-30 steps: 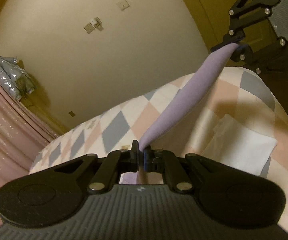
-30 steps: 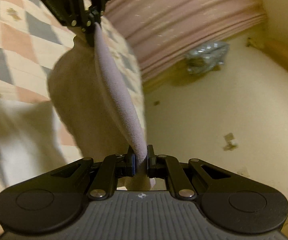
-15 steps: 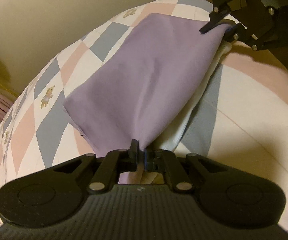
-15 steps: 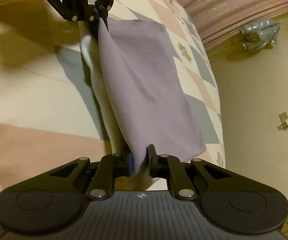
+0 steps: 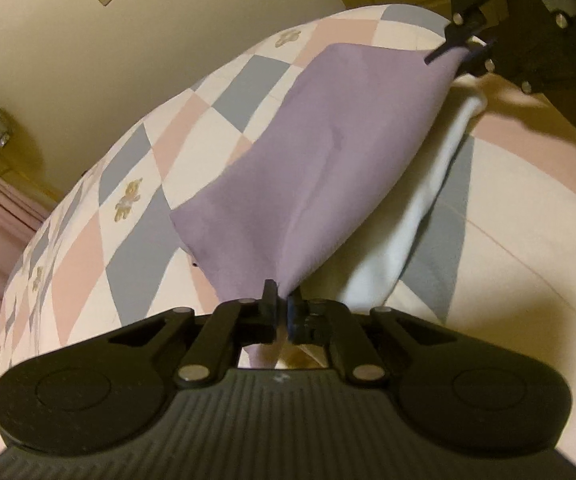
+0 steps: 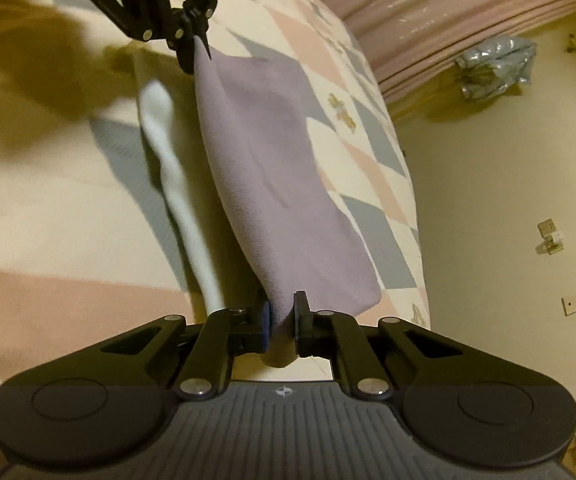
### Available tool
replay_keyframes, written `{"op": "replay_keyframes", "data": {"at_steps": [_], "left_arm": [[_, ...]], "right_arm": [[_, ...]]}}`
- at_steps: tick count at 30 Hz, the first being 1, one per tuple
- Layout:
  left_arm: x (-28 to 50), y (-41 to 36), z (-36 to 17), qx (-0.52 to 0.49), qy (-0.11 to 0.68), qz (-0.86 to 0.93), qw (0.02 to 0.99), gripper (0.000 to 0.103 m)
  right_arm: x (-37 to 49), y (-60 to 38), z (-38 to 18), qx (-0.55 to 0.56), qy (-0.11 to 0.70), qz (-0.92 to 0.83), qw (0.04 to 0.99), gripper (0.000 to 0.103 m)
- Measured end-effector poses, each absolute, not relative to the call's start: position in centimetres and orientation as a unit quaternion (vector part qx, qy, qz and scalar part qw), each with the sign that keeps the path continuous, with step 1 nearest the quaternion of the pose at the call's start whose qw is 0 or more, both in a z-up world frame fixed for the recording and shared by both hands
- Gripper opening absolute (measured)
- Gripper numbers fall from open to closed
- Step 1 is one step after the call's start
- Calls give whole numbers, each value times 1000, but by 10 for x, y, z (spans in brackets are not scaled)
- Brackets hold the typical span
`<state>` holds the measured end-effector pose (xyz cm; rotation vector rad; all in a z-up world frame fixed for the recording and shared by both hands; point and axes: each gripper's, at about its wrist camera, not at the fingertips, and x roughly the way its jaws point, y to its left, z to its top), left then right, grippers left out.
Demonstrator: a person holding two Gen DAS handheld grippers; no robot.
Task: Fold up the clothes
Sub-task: 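Fold the held end over the top with both grippers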
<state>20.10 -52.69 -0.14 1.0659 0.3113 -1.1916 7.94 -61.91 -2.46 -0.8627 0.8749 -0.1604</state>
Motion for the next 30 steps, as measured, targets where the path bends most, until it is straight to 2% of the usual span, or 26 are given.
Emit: {"op": "replay_keyframes", "data": {"at_steps": [14,19,23,27,30], "left_arm": [[184,-519,-18,483,139,-524,687,4],[184,-515,-18,481,137,-522,691,8],[184,-512,-18,479,137,-521,693,8],[185,-513,-17,476,138,-521,695,7],[186,-511,-18,470,138,-519,700,7]], "right_arm": [[82,-625,-45,-412,428,-67,802,8],[74,-625,-42,-411,427,-83,801,17],[61,-622,-38,-403,423,-98,806,17],[60,-623,-40,-398,427,-100,806,10],[62,-624,-41,-392,431,-104,806,9]]}}
